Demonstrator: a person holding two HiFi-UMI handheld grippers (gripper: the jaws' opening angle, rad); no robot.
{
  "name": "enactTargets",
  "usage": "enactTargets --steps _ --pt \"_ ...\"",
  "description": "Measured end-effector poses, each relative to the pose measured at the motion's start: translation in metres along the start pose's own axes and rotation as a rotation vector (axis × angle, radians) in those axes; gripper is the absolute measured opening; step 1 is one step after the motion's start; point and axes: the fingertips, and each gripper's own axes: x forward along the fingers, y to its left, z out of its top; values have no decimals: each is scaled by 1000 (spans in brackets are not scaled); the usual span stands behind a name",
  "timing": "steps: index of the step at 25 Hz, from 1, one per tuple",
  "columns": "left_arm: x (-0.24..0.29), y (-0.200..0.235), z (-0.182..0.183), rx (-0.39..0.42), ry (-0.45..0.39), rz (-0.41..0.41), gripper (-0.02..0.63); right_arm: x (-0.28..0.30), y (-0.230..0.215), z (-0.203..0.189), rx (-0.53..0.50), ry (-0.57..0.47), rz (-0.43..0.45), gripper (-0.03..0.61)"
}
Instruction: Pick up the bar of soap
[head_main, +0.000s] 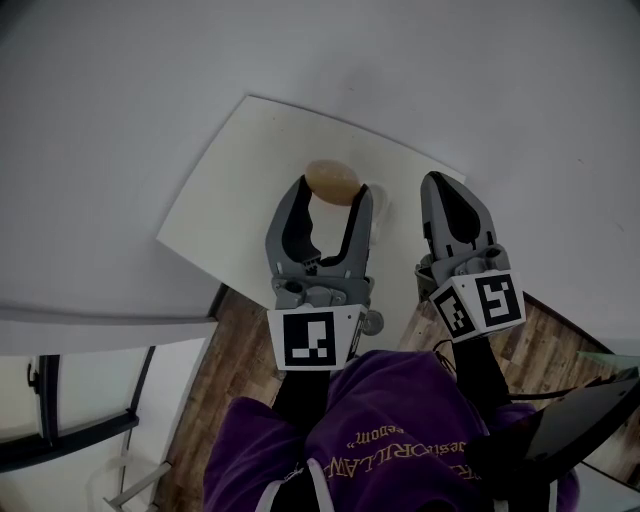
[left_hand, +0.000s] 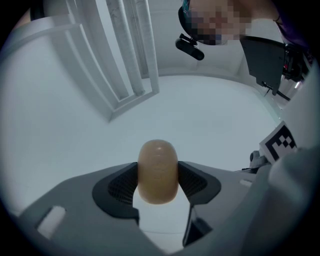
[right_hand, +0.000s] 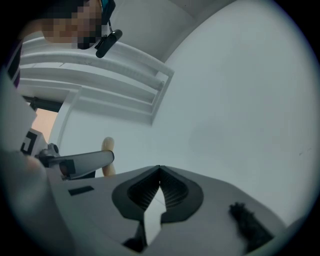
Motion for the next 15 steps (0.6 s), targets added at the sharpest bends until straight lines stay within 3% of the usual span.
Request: enactTargets --steps 10,15 --pt "-6 1 11 17 -47 7 261 -3 3 11 -23 -46 14 8" --pt "-7 -2 11 3 -25 0 261 -4 8 14 -36 -47 38 8"
